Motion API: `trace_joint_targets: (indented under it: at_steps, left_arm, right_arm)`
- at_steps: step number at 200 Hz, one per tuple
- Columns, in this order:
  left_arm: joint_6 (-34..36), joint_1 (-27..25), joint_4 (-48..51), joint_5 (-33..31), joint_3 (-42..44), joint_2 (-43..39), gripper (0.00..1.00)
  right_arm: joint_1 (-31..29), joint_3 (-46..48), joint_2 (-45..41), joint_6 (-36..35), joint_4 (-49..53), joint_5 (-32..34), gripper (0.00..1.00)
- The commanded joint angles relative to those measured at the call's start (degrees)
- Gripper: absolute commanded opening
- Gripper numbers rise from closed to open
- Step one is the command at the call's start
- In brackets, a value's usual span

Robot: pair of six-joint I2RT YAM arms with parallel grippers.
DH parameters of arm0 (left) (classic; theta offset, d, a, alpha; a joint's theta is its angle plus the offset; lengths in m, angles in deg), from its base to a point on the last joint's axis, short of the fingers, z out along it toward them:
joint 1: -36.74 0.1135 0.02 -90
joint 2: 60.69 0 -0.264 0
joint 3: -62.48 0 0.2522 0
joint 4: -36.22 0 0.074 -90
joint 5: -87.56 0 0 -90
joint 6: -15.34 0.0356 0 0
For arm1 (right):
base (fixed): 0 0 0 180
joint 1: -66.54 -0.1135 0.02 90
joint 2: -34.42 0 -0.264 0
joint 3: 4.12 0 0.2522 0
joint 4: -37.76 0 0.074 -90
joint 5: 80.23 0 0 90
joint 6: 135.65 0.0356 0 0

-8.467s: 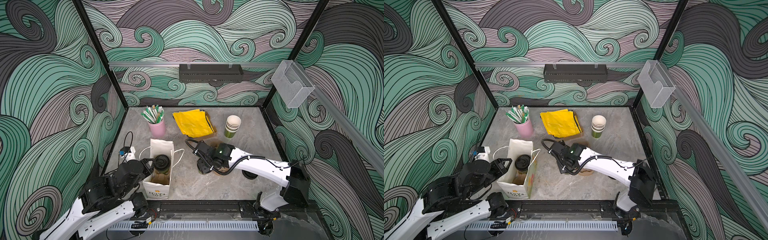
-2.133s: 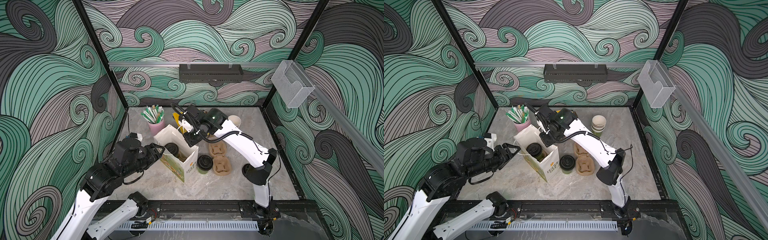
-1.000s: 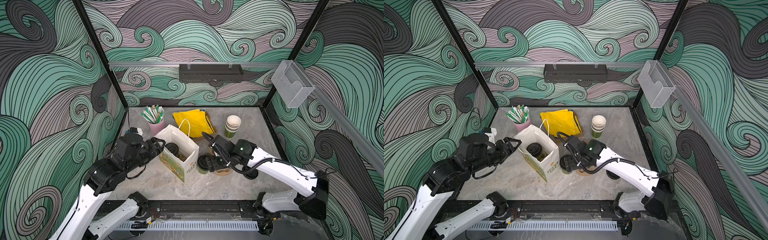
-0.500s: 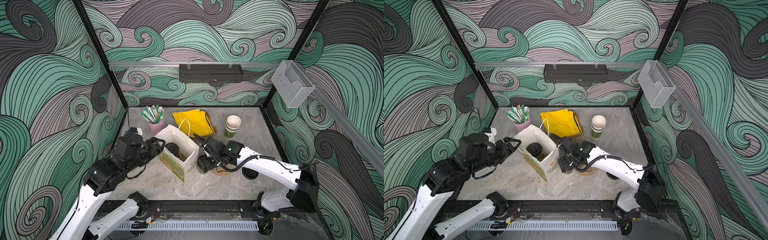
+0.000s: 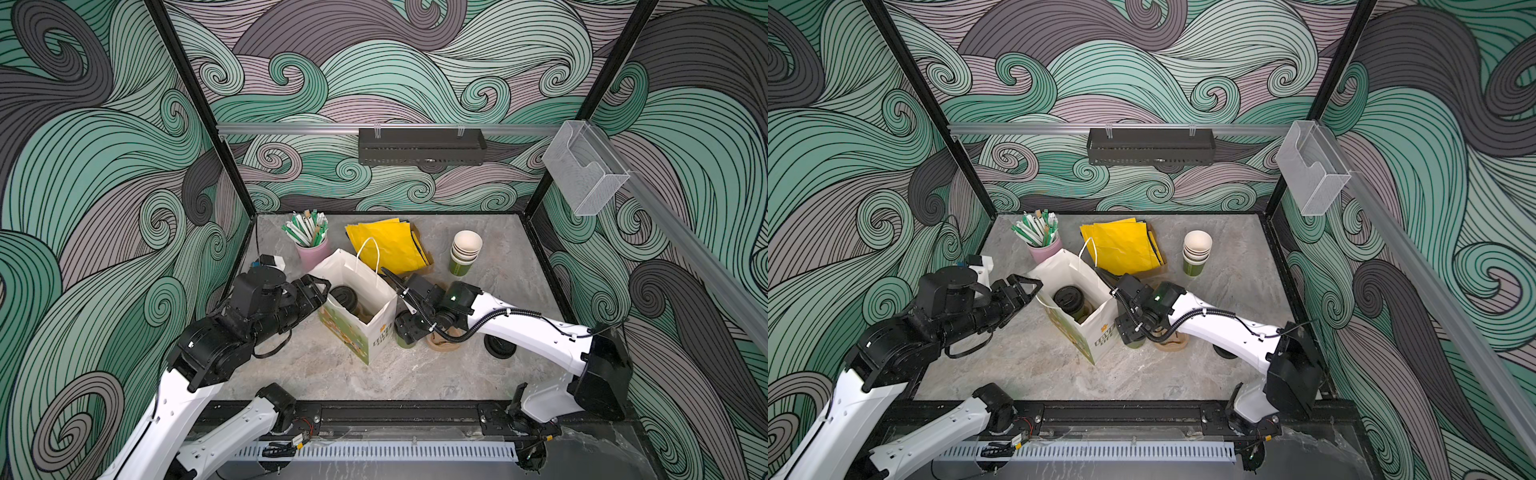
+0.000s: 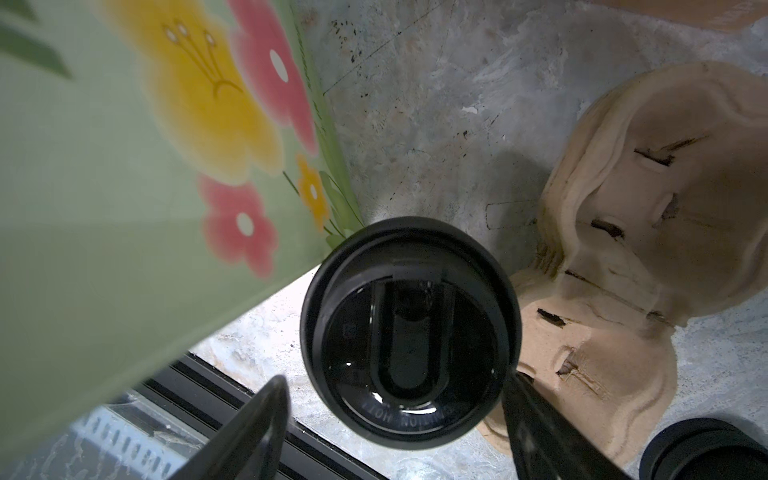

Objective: Pack the takeout coffee
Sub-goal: 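Lift the black-lidded green cup with the right gripper toward the bag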

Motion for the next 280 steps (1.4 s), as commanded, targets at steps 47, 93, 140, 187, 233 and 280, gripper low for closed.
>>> trace_joint_targets:
  at_steps: [47,93,140,187,233,280]
  left_arm:
    - [1.45,0.5,-0.61,-0.36,0.08,0.08,0.71]
    - [1.38,0.67,-0.32,-0.53,0.19,-0.24,0.71]
    - [1.34,0.76,-0.25,-0.53,0.25,-0.39,0.71]
    - [1.35,0.94,-0.23,-0.8,0.15,-0.59,0.71]
    - [1.25,1.09,-1.03,-0.54,-0.26,-0.84,0.72]
    - [0.49,1.12,-0.09,0.3,-1.06,-0.84,0.75]
  right_arm:
    - [-0.07,-0.8,2.9,0.78,0.26,1.66,0.79]
    - [-0.04,-0.71,2.93,0.84,0.42,1.83,0.72]
    - [-0.08,-0.82,1.4,1.1,2.24,2.81,0.66]
    - [-0.26,-0.72,-3.31,2.35,6.61,2.49,0.65]
    - [-0.37,-2.43,-10.46,4.89,14.6,2.62,0.64]
    - [-0.29,-11.52,-15.48,5.46,25.83,2.89,0.63]
